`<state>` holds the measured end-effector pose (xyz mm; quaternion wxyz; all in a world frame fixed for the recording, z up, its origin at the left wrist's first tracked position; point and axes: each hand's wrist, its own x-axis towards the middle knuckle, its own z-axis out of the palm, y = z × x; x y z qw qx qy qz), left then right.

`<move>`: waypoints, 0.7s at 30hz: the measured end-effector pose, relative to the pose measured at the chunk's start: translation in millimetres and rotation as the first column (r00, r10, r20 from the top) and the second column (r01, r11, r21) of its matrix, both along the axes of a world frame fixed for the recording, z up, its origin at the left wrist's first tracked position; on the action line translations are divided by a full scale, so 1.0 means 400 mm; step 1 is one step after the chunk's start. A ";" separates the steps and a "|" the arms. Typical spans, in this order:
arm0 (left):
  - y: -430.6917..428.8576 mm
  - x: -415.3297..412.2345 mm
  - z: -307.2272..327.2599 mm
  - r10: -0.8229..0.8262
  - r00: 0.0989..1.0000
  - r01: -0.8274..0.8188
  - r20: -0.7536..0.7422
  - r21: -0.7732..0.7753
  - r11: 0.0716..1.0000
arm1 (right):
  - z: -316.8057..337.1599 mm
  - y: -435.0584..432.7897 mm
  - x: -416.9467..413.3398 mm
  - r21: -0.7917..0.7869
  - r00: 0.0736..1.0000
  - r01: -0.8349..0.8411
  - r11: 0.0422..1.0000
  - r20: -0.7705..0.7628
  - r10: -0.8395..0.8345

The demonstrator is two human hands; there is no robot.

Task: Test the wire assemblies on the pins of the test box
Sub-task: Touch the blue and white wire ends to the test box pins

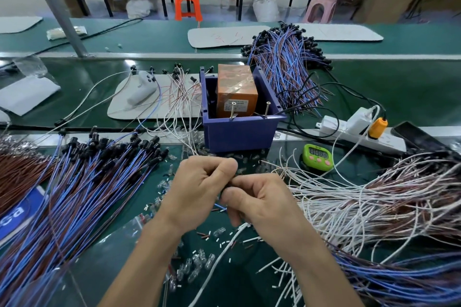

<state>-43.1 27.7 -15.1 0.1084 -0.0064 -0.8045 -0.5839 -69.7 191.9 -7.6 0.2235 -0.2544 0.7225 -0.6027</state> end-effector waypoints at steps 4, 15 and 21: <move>0.007 -0.002 -0.002 -0.025 0.999 0.020 0.046 0.109 0.994 | -0.016 -0.004 0.002 -0.026 0.999 0.037 0.999 -0.007 -0.037; 0.015 -0.026 -0.018 0.108 0.992 -0.105 -0.066 0.047 0.993 | -0.007 0.002 -0.021 -0.029 0.999 0.002 1.000 -0.042 -0.004; 0.035 -0.033 -0.048 0.076 0.997 -0.082 0.031 0.294 0.952 | -0.023 -0.005 -0.021 -0.034 0.999 0.040 0.999 0.014 -0.040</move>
